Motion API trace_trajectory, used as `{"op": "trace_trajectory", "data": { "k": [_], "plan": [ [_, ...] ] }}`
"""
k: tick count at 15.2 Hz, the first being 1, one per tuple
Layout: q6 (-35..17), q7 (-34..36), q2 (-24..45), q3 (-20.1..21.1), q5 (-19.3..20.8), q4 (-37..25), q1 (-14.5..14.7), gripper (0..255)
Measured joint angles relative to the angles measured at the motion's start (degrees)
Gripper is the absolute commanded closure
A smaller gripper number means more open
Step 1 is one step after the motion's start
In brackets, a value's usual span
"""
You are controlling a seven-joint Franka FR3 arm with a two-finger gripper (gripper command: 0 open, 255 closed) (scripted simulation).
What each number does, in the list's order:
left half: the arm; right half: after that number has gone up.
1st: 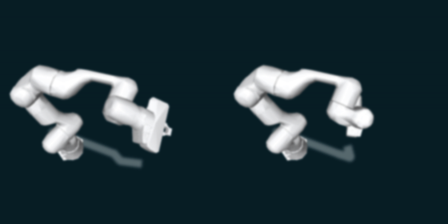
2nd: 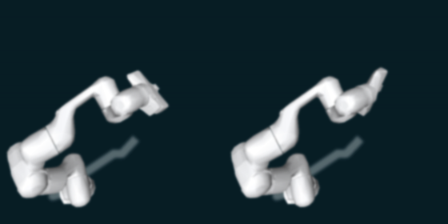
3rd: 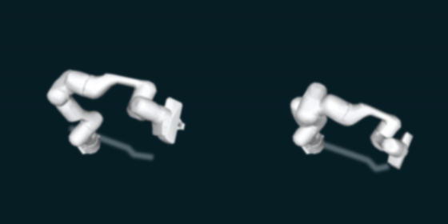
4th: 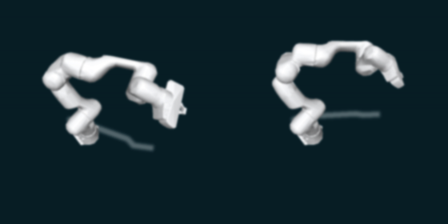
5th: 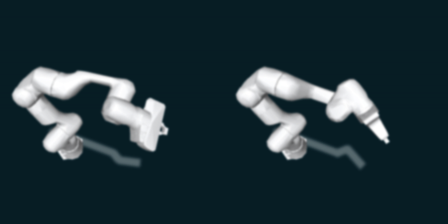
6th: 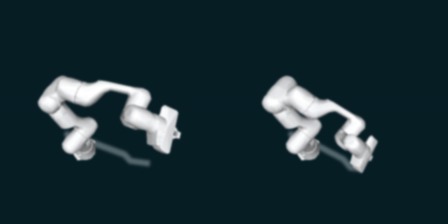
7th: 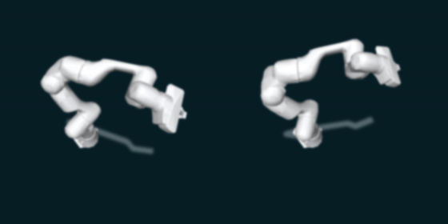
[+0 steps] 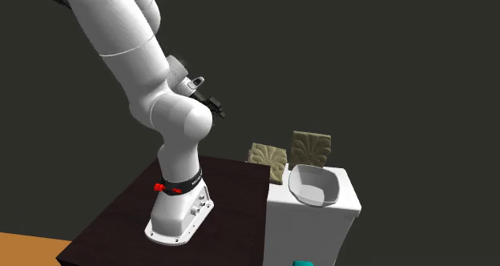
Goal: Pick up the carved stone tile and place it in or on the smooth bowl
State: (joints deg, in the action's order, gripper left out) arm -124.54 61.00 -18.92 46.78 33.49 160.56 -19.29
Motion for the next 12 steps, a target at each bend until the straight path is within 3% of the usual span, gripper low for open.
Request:
{"op": "trace_trajectory", "data": {
  "k": [3,5,8,12],
  "plan": [
    [4.77,14.52,13.40,6.90,12.63,-2.37,-7.44,0],
    [11.56,24.24,24.90,7.37,22.20,-5.22,-9.27,0],
    [21.62,35.73,40.97,1.05,33.14,-9.93,-5.15,0],
    [29.52,44.01,53.98,-7.86,40.02,-14.74,0.81,0]
  ]
}}
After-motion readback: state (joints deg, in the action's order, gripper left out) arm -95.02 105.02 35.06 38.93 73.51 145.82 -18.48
